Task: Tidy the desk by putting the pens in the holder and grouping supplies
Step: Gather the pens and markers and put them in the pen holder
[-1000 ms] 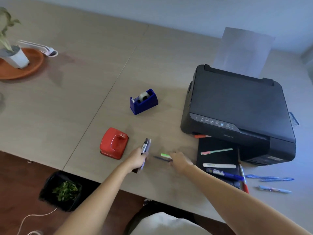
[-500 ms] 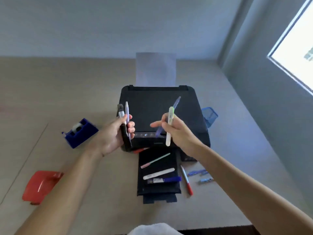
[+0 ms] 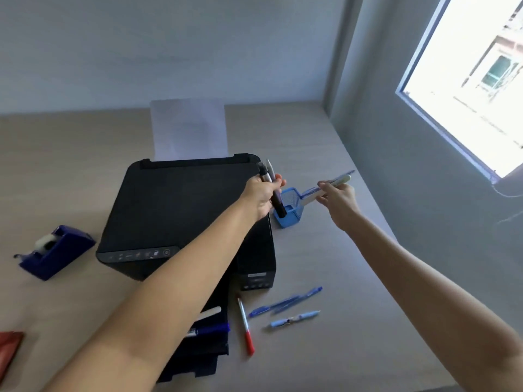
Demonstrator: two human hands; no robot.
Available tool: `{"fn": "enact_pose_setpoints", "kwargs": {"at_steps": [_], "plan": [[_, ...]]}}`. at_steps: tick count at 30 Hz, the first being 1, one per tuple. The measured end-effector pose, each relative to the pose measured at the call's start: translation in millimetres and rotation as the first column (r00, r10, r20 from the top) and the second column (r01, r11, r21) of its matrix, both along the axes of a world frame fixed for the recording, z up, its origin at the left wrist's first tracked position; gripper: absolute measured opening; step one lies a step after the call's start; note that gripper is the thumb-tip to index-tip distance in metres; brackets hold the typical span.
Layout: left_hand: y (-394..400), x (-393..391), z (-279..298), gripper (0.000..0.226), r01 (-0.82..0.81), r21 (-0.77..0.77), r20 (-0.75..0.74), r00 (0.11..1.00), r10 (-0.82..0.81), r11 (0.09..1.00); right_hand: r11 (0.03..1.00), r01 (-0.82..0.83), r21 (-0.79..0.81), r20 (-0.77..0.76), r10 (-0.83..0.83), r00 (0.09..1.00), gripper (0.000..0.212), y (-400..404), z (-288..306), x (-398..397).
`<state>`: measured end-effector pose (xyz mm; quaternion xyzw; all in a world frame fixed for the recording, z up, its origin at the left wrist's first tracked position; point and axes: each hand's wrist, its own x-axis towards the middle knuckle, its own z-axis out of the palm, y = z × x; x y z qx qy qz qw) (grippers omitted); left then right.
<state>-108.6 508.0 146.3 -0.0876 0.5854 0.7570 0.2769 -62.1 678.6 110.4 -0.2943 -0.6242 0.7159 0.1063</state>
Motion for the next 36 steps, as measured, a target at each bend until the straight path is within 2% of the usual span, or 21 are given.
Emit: {"fn": "enact_pose_setpoints", "kwargs": {"at_steps": [2,4,8,13,18,22,25,30,33,36], "plan": [[21.7,-11.3,-13.8,0.023,-0.067,-0.06,-0.004,0.998,0.067,0.996,1.0,0.028,0.005,0.026,-0.028,0.999,0.007,9.6,-15.1,-14.9],[38.9,-23.8,-28.4,0.009,-0.125,-0.149,-0.03,0.992,0.122,0.981,0.999,0.04,0.021,0.08,-0.041,0.996,0.008,13.3,-28.5,-30.3],[66.4,-47.7,-61.6,0.019,-0.184,-0.345,-0.071,0.983,0.169,0.921,0.995,0.024,0.094,0.198,-0.043,0.979,0.007,17.8,-58.0,-57.8],[89.1,-66.8,-90.5,0.009,-0.158,-0.494,-0.092,0.987,0.129,0.855,0.955,-0.103,0.278,0.302,0.015,0.953,0.009,18.7,-80.6,-71.4],[100.0,-77.4,-109.7,0.017,-0.152,-0.571,-0.073,0.988,0.135,0.807,0.904,-0.23,0.361,0.344,0.101,0.934,0.014,26.2,-92.6,-75.7],[99.7,-81.6,-120.4,0.025,-0.102,-0.611,-0.069,0.995,0.076,0.785,0.875,-0.291,0.388,0.335,0.16,0.928,0.012,26.9,-96.8,-73.1],[98.0,-80.9,-116.6,0.021,-0.072,-0.635,-0.071,0.997,0.035,0.769,0.847,-0.315,0.428,0.343,0.17,0.924,0.013,26.0,-94.3,-70.5],[86.2,-70.7,-84.1,0.046,0.011,-0.645,-0.131,0.983,-0.125,0.764,0.825,-0.281,0.49,0.317,0.131,0.939,0.029,24.0,-74.5,-61.9],[62.1,-58.9,-47.9,0.051,0.036,-0.608,-0.245,0.941,-0.231,0.793,0.811,-0.21,0.547,0.257,0.076,0.963,0.032,19.4,-52.2,-53.8],[1.7,-35.7,-5.5,0.044,0.082,-0.476,-0.346,0.898,-0.272,0.876,0.816,-0.176,0.551,0.172,0.095,0.98,0.03,-2.7,-25.5,-39.9]]}}
